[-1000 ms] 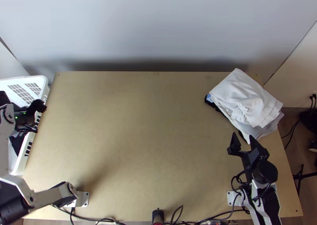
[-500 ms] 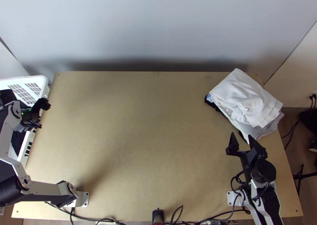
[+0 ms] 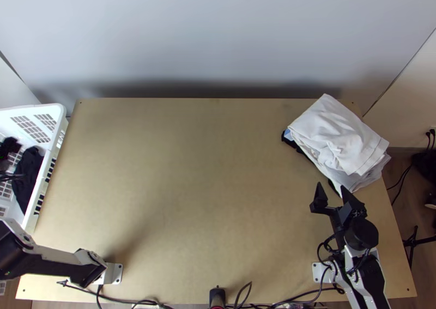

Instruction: Fold the t-shirt

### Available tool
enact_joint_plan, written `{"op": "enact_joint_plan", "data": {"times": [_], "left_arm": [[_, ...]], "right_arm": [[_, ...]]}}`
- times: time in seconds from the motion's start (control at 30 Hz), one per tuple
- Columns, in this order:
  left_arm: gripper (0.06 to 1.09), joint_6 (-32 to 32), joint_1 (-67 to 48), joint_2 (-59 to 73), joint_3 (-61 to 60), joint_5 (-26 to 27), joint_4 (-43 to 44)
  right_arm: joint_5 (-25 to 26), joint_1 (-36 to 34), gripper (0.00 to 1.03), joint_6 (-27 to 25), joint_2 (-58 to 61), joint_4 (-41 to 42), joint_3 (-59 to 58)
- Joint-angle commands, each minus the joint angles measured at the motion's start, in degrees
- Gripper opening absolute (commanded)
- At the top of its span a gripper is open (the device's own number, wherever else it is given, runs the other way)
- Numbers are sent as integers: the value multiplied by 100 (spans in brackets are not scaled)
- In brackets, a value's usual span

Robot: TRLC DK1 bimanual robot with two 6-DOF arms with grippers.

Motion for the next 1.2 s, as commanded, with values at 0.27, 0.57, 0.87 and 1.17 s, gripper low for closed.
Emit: {"op": "enact_joint_plan", "data": {"times": [0.27, 0.57, 0.87, 1.17], "left_arm": [[104, 355, 1401, 2751, 1561, -291, 290], [103, 417, 1207, 4368, 2783, -282, 299], [103, 417, 1014, 5616, 3741, -107, 220], [103, 390, 821, 6495, 4461, -45, 53]], "right_arm": [[2, -53, 98, -3, 36, -6, 2], [2, -70, 98, -29, 247, -6, 2], [2, -106, 98, -38, 625, -6, 2], [2, -264, 98, -47, 809, -6, 2]]}}
